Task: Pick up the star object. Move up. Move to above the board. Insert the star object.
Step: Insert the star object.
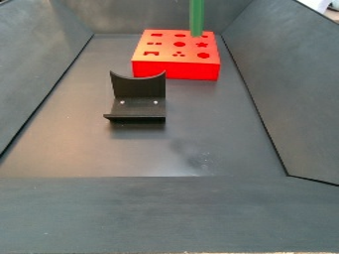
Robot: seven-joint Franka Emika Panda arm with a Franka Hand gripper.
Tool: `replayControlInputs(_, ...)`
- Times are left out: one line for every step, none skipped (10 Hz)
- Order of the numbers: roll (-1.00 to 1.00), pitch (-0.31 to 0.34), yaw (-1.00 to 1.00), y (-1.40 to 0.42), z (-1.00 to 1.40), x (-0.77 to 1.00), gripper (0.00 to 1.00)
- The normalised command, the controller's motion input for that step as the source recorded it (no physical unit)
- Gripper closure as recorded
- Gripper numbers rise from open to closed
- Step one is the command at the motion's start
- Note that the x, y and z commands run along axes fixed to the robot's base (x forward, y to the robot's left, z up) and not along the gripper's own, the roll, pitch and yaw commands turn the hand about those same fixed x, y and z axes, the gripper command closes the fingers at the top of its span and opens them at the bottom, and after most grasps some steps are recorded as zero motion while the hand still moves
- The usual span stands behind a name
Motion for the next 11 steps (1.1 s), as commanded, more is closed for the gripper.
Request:
replayControlInputs(0.08, -0.059, -0.03, -0.13, -0.25, -0.12, 1.00)
replayControlInputs(0.14, -0.091, 0.00, -0.28, -0.39, -0.12, 1.00)
replayControlInputs(0.08, 0.000, 0.01, -0.15, -0.23, -0.10, 1.00)
replayControlInputs(0.00, 0.000, 0.00, 0.00, 0.00, -0.02, 1.00)
replayControlInputs(0.00, -0.207, 0.04, -0.03, -0.24, -0.09, 1.00)
replayControlInputs(0.01, -0.274, 0.39, -0.13, -0.29, -0.01, 1.00)
replayControlInputs(0.00, -0.209, 0.34, -0.11, -0.20, 0.00, 1.00)
replayControlInputs(0.00, 0.000, 0.01, -0.05, 0.00, 0.00, 1.00)
replayControlInputs(0.00, 0.000, 0.01, 0.00, 0.00, 0.05, 1.00)
replayControlInputs(0.00, 0.000, 0.00, -0.03, -0.07, 0.00, 1.00)
replayControlInputs(0.02, 0.000, 0.06, -0.08, -0.15, -0.10, 1.00)
